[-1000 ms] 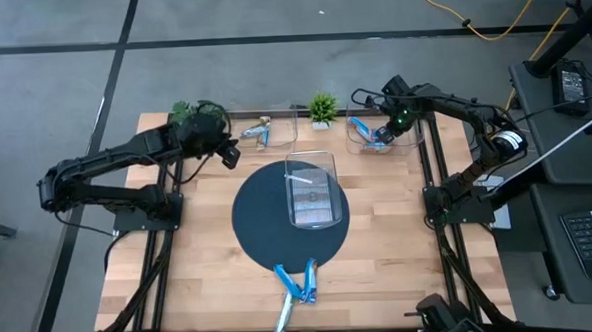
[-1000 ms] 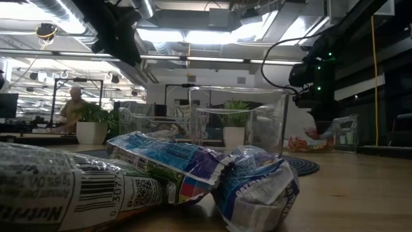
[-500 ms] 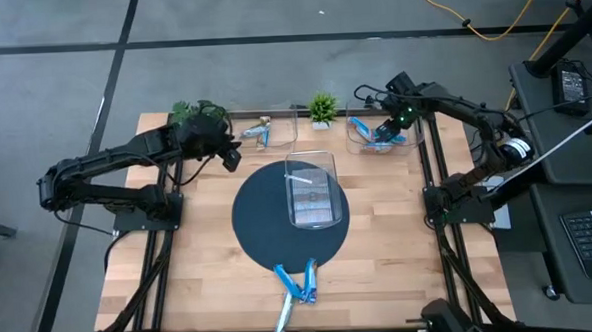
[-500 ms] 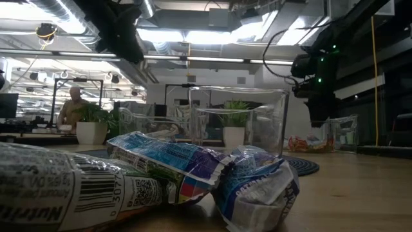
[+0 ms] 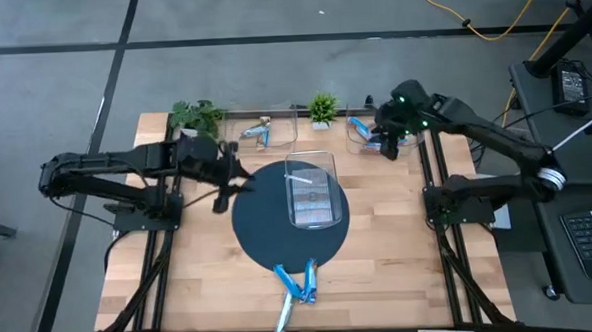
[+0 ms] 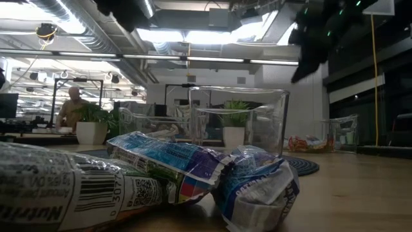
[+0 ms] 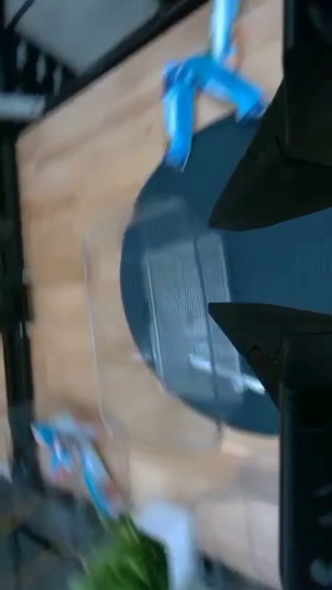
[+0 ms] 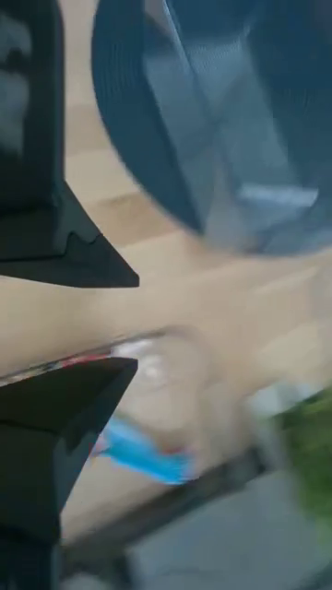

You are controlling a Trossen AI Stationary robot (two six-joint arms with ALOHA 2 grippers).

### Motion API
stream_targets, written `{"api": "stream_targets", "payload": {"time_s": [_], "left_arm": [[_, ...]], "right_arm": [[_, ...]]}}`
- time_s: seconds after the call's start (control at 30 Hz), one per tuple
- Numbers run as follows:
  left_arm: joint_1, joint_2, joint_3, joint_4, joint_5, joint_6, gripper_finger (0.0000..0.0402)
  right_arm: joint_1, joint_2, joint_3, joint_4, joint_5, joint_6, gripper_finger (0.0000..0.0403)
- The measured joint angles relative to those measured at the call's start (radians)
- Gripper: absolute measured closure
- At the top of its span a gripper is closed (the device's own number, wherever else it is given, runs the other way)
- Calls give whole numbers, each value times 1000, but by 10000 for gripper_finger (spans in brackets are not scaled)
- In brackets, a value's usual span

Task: Pick and place Granola Bars by type
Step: Put the blue granola bar into the bottom transparent bin

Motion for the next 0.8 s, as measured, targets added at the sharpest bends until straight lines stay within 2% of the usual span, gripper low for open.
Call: {"api": "stream_targets", "payload": {"time_s": [0.17,0.4,0.6,0.7,0.8], "left_arm": [[-82,0,0,-17,2,-1,274],[-184,50,0,-16,11,13,274],[-299,180,0,14,13,-63,274],[-350,256,3,97,4,-146,274],[-401,337,39,155,-66,-200,274]], "right_arm": [[176,-117,0,50,3,-34,283],[393,-160,1,91,119,19,291],[504,-159,1,90,131,34,292],[530,-159,1,69,135,-9,292],[547,-159,1,50,137,-56,292]]}}
